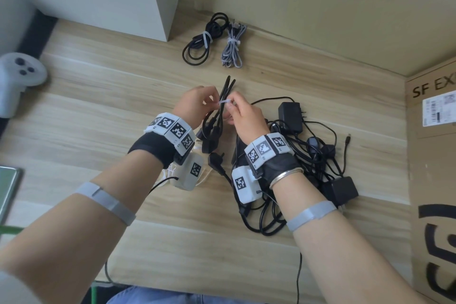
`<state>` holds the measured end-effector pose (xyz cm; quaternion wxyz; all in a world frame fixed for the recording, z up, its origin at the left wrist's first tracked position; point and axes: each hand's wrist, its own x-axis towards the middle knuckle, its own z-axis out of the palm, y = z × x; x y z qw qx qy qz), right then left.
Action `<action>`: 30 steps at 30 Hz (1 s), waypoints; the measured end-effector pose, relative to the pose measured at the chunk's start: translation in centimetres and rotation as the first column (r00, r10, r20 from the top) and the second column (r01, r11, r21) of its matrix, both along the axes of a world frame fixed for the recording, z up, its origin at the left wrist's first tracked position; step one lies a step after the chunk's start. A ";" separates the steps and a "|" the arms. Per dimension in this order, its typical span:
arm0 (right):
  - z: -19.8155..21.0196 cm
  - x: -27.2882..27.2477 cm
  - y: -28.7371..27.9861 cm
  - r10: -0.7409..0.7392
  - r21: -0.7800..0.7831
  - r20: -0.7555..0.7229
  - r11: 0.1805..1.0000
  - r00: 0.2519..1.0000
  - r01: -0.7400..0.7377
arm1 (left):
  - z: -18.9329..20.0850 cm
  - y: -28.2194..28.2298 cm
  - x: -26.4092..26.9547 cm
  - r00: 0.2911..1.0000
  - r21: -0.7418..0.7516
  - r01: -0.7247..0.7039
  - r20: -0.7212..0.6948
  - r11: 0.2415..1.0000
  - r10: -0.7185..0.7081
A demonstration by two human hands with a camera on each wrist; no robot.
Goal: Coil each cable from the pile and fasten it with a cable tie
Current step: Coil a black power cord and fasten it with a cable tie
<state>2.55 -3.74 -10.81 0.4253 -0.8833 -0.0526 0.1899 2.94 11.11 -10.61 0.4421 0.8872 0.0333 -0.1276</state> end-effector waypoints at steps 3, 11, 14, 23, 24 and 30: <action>0.2 -0.2 0.0 -0.015 0.032 -0.006 0.999 1.000 0.015 | 0.2 0.0 0.0 1.000 -0.002 0.001 -0.002 1.000 -0.001; 0.6 -0.3 0.0 -0.029 0.073 -0.014 0.997 0.999 0.030 | 0.4 0.3 0.1 1.000 0.006 0.016 -0.008 1.000 -0.016; 0.6 -0.1 0.0 -0.026 0.061 -0.020 0.998 0.999 0.027 | 0.5 0.2 0.1 1.000 0.013 0.023 -0.005 1.000 -0.023; 0.7 0.2 -0.1 0.002 0.037 -0.011 0.999 1.000 -0.002 | 0.4 0.2 -0.1 0.998 0.058 0.004 0.057 0.998 -0.007; 0.7 0.2 -0.1 0.000 0.039 -0.013 0.999 1.000 0.001 | 0.4 0.2 -0.1 0.999 0.049 -0.005 0.052 0.999 0.002; 0.7 0.0 -0.1 -0.013 0.083 -0.008 0.996 1.000 0.014 | 0.5 0.1 0.0 0.999 0.044 0.004 0.034 0.999 -0.005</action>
